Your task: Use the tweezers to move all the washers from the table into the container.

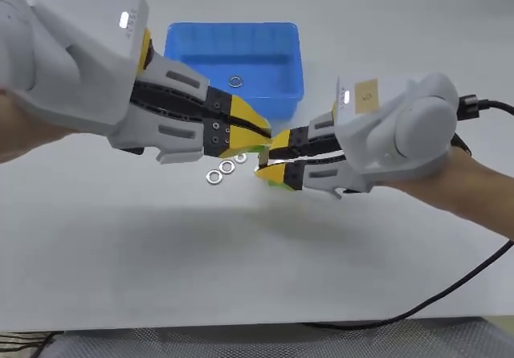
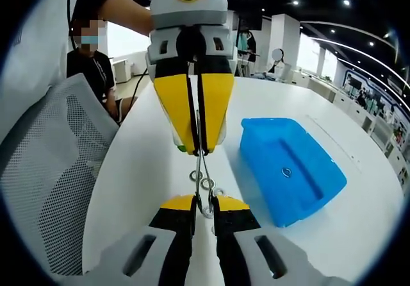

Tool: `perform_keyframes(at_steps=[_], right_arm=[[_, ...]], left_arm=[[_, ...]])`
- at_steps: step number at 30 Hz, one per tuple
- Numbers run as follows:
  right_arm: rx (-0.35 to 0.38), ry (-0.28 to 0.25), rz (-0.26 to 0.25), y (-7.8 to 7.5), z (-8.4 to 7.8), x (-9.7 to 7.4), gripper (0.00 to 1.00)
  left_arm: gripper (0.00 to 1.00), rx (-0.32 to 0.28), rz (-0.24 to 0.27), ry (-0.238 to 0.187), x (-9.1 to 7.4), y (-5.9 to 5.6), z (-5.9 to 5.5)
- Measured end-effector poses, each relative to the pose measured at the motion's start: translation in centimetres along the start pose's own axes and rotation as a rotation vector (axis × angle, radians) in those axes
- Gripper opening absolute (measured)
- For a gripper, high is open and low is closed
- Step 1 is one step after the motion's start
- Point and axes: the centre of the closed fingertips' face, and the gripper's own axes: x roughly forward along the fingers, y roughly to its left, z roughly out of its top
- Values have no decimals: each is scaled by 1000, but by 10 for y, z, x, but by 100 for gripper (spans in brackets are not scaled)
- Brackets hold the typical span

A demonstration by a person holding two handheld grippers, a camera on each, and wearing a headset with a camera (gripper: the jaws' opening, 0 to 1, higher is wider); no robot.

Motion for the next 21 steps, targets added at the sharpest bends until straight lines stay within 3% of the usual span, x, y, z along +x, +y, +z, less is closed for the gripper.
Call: perform_keyframes(at_steps=[13,21], right_arm=[[4,7,3,1,-2,1,12],[2,8,18,2,-1,2,10]], left_arm=[[5,-4,9,13,1,4,-3],[5,-35,5,15,0,4,-3]])
